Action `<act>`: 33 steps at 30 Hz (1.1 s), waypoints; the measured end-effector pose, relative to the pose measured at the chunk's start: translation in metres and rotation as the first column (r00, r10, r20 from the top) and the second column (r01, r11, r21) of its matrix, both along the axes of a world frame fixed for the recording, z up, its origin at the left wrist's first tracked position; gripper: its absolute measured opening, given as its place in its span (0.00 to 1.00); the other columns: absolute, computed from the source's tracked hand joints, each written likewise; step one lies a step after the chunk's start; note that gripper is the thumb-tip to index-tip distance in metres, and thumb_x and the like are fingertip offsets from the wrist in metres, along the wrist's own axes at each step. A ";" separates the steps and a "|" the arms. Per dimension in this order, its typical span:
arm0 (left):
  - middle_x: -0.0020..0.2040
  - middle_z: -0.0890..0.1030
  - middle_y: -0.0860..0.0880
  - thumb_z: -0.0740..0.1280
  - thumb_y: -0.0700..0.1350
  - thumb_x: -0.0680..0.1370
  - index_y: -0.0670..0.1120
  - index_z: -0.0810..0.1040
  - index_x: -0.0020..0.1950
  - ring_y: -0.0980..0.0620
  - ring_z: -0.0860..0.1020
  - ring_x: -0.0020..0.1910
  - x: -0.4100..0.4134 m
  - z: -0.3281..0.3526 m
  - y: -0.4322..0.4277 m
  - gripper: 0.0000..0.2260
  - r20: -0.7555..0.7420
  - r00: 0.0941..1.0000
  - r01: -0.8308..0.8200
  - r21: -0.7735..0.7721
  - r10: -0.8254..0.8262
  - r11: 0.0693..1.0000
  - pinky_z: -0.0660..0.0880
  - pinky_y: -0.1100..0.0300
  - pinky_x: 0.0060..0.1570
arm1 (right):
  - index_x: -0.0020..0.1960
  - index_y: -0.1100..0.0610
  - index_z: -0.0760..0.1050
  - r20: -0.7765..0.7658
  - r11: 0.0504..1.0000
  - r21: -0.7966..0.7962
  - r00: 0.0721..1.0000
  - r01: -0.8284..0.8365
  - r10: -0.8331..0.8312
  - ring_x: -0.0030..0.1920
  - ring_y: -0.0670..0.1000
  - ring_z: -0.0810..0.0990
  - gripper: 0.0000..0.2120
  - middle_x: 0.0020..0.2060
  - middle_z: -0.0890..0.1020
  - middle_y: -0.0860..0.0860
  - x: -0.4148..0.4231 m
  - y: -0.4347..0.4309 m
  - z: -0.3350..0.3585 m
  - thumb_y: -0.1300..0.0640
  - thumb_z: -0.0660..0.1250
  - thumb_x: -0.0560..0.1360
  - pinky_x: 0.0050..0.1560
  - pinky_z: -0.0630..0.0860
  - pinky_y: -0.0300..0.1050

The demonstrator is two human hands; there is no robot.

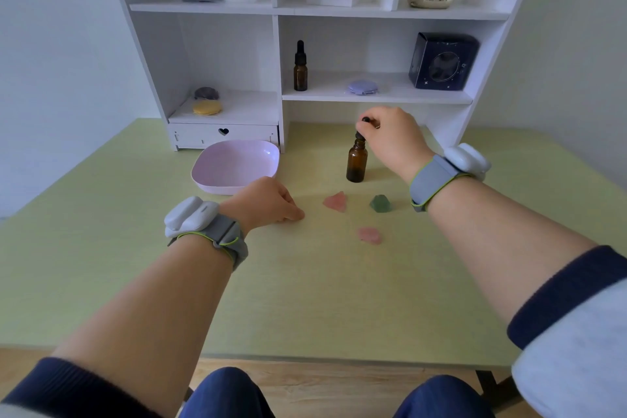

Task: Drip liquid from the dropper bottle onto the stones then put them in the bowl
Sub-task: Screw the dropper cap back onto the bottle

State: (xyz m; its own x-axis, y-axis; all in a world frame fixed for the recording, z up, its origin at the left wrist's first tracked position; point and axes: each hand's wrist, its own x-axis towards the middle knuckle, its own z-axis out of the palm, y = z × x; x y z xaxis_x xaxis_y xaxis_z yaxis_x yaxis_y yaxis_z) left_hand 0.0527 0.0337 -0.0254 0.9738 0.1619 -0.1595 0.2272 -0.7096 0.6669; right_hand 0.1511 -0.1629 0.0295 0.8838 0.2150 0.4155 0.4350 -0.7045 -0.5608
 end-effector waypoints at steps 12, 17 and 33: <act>0.30 0.77 0.52 0.74 0.44 0.69 0.44 0.80 0.36 0.56 0.73 0.29 0.000 -0.001 0.000 0.06 0.008 1.000 0.008 -0.013 -0.008 1.000 0.72 0.65 0.34 | 0.70 0.55 0.69 -0.132 0.998 -0.062 0.991 -0.026 0.018 0.57 0.57 0.78 0.25 0.58 0.80 0.55 0.004 0.002 -0.013 0.54 0.69 0.75 0.54 0.73 0.45; 0.30 0.77 0.51 0.74 0.44 0.69 0.44 0.80 0.36 0.55 0.73 0.29 0.000 -0.001 0.000 0.06 0.009 1.000 0.013 -0.008 -0.012 1.000 0.72 0.64 0.35 | 0.71 0.56 0.66 -0.152 0.994 -0.109 0.988 -0.028 0.011 0.55 0.58 0.78 0.28 0.57 0.79 0.56 0.004 0.004 -0.020 0.58 0.71 0.74 0.51 0.74 0.49; 0.31 0.79 0.51 0.74 0.44 0.68 0.45 0.79 0.34 0.52 0.74 0.32 -0.004 -0.007 -0.004 0.06 0.054 0.996 -0.071 0.002 0.071 0.997 0.73 0.62 0.35 | 0.58 0.60 0.76 -0.120 1.000 0.006 0.992 0.028 -0.027 0.51 0.59 0.80 0.17 0.51 0.83 0.56 -0.009 -0.008 -0.022 0.57 0.73 0.71 0.52 0.78 0.51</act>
State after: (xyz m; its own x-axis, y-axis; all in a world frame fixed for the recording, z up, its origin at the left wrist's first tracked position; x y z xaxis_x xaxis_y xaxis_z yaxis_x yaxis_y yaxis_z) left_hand 0.0489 0.0295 -0.0325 0.9670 0.2316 -0.1060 0.2408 -0.6957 0.6768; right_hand 0.1418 -0.1712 0.0077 0.9330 0.1871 0.3073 0.3446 -0.7105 -0.6136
